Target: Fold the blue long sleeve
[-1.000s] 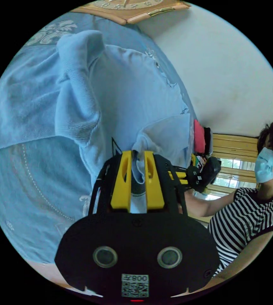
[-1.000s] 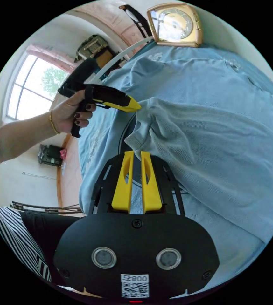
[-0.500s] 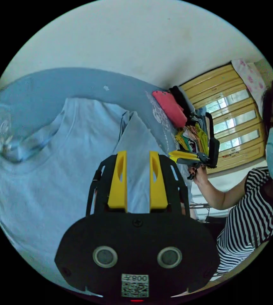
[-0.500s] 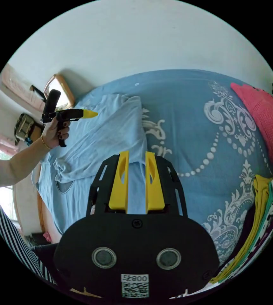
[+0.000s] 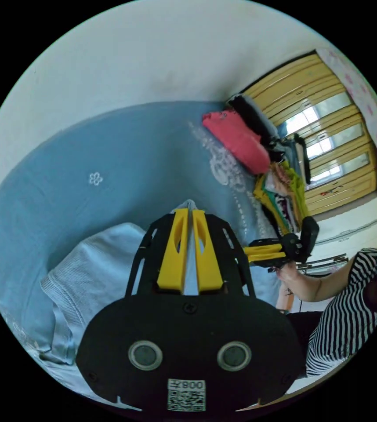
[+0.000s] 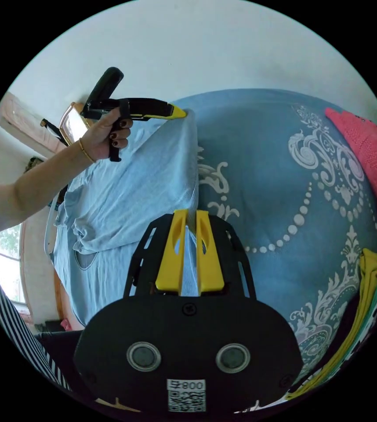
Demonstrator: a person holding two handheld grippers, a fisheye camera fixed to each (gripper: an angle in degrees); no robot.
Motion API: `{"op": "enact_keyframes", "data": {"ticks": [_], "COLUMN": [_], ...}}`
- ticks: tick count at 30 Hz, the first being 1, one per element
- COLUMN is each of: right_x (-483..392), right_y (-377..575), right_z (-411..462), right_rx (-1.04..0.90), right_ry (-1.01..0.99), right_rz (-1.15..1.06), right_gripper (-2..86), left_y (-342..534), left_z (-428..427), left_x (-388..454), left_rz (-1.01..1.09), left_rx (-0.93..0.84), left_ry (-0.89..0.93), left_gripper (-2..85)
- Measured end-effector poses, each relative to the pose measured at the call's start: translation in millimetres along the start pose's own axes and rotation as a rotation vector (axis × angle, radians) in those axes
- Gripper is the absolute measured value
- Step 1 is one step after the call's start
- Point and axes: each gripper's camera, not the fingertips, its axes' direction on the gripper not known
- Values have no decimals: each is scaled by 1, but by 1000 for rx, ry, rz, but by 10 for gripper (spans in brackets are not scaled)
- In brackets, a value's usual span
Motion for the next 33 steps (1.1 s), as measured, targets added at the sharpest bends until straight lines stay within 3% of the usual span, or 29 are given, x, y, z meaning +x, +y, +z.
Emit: {"op": "enact_keyframes", "data": {"ticks": [5,9,17,22,26,29,33], "right_x": [16,46,89,108,131,135,111], "right_y": [18,20,37,43,57,62,49], "right_z": [-21,1,-9,-14,-36,-48,-39], "right_rx": [101,7,50,72,163,198,147], "right_ry": [68,72,-34,-91,-118,-161,-216], "right_rz": [-4,68,132,193,265,257,103], "right_gripper": [29,28,31,36,26,19,5], "left_y": [-31,-56,-71,-74,-61,-45,-25], "left_z": [-8,28,32,47,34,28,55], "left_x": [12,1,-1,-8,-10,-9,-12], "left_rz": [43,-20,-42,-71,-86,-56,-56], "left_rx": [138,25,125,87,219,279,165], "left_ry": [105,20,101,61,88,142,73], "left_gripper": [18,17,17,19,19,15,5]}}
